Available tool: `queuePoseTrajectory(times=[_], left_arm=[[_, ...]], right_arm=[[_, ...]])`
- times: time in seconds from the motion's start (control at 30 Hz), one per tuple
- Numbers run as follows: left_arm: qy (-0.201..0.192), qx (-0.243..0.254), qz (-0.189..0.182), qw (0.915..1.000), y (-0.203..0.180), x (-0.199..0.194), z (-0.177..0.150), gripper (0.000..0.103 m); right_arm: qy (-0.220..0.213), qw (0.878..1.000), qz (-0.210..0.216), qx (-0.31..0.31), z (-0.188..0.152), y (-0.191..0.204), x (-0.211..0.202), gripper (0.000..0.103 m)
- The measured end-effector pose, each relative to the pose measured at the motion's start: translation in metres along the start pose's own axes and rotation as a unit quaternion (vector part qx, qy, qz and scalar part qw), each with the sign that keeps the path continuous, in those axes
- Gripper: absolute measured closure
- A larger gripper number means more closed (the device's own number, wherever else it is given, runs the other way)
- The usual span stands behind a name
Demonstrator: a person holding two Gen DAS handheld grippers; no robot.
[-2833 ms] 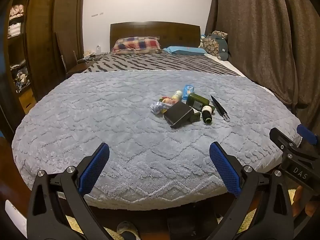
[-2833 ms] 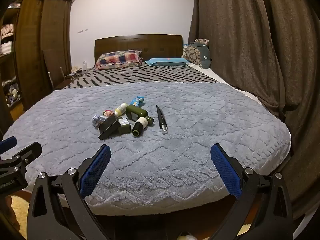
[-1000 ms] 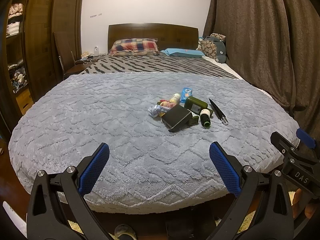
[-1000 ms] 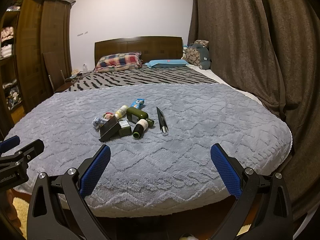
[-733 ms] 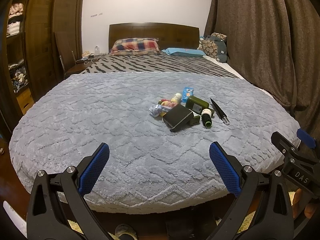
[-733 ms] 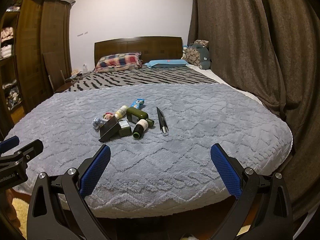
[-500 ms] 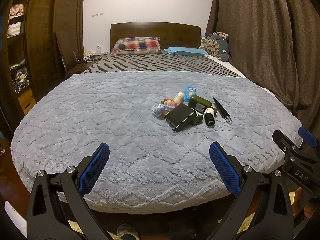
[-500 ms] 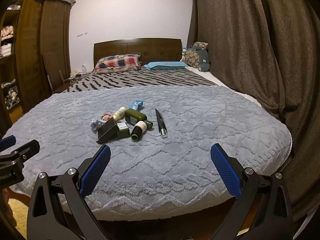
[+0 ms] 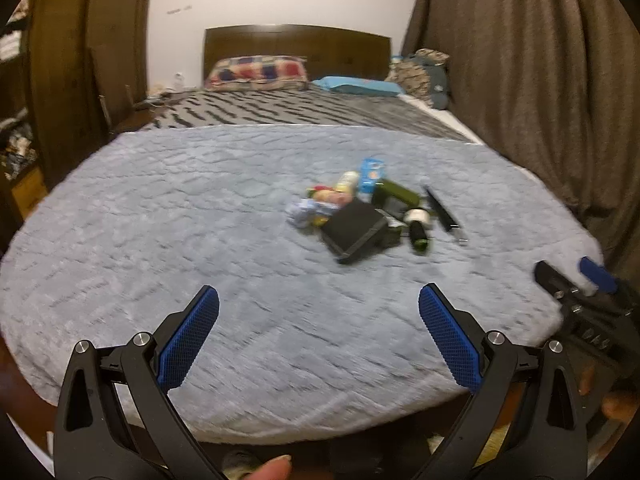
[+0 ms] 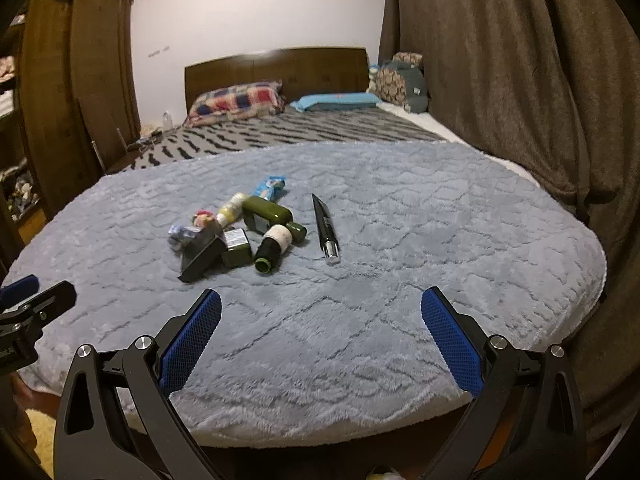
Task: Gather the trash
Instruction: 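Grasp the black square box with the left tool while the right tool grasps the black KANS tube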
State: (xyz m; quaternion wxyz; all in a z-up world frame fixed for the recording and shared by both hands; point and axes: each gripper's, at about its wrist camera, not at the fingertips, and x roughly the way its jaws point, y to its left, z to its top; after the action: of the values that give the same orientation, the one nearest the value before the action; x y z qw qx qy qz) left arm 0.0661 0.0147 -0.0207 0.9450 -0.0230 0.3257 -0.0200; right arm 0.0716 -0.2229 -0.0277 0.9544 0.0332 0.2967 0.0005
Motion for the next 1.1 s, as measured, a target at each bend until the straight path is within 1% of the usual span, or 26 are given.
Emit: queuePoseTrajectory(times=[0.03, 0.1, 0.17, 0.3, 0.37, 0.4, 0.43, 0.5, 0.57, 0.6, 0.63, 0.77, 0.87, 0.97, 1.03, 1.1], left_arm=[[0.001, 0.002, 0.004, 1.0000, 0.000, 0.004, 0.002, 0.008], [0.012, 0.004, -0.003, 0.9999, 0.001, 0.017, 0.005, 0.008], [0.026, 0.010, -0.006, 0.9996, -0.001, 0.032, 0.008, 0.008], [0.058, 0.024, -0.018, 0.9978, -0.010, 0.063, 0.010, 0.008], [0.075, 0.022, -0.026, 0.9966, -0.011, 0.079, 0.011, 0.009], [0.079, 0.022, -0.027, 0.9963, -0.013, 0.086, 0.012, 0.011], [0.082, 0.022, -0.026, 0.9961, -0.015, 0.092, 0.012, 0.016], [0.086, 0.028, -0.023, 0.9956, -0.020, 0.104, 0.014, 0.021], [0.087, 0.050, -0.010, 0.9949, -0.030, 0.117, 0.017, 0.028], [0.089, 0.060, -0.005, 0.9942, -0.033, 0.122, 0.017, 0.032], [0.091, 0.067, -0.003, 0.9936, -0.036, 0.127, 0.018, 0.036], [0.091, 0.081, -0.017, 0.9924, -0.047, 0.142, 0.021, 0.043], [0.088, 0.092, -0.020, 0.9917, -0.053, 0.150, 0.023, 0.046], [0.095, 0.100, -0.015, 0.9903, -0.057, 0.165, 0.024, 0.051], [0.099, 0.102, -0.009, 0.9899, -0.057, 0.174, 0.025, 0.055], [0.096, 0.108, -0.004, 0.9895, -0.058, 0.181, 0.026, 0.056]], right_arm=[[0.007, 1.000, 0.008, 0.000, 0.002, -0.002, 0.008, 0.003], [0.024, 1.000, 0.017, -0.002, 0.007, -0.004, 0.025, 0.003], [0.034, 0.999, 0.012, -0.001, 0.009, -0.007, 0.039, 0.003], [0.040, 0.999, -0.003, -0.008, 0.016, -0.010, 0.065, 0.003], [0.050, 0.999, 0.000, -0.002, 0.020, -0.013, 0.081, 0.003], [0.056, 0.998, 0.004, 0.001, 0.023, -0.013, 0.087, 0.003], [0.059, 0.998, 0.006, 0.004, 0.026, -0.014, 0.095, 0.005], [0.066, 0.998, 0.006, 0.008, 0.031, -0.016, 0.111, 0.013], [0.079, 0.997, 0.014, 0.016, 0.036, -0.020, 0.128, 0.026], [0.082, 0.996, 0.017, 0.019, 0.037, -0.021, 0.133, 0.029], [0.088, 0.995, 0.025, 0.024, 0.039, -0.022, 0.142, 0.034], [0.104, 0.994, 0.037, 0.026, 0.045, -0.022, 0.167, 0.049], [0.107, 0.993, 0.037, 0.023, 0.050, -0.020, 0.183, 0.053], [0.118, 0.992, 0.040, 0.026, 0.054, -0.019, 0.203, 0.057], [0.128, 0.991, 0.041, 0.029, 0.055, -0.018, 0.215, 0.058], [0.135, 0.990, 0.036, 0.032, 0.054, -0.018, 0.225, 0.060]])
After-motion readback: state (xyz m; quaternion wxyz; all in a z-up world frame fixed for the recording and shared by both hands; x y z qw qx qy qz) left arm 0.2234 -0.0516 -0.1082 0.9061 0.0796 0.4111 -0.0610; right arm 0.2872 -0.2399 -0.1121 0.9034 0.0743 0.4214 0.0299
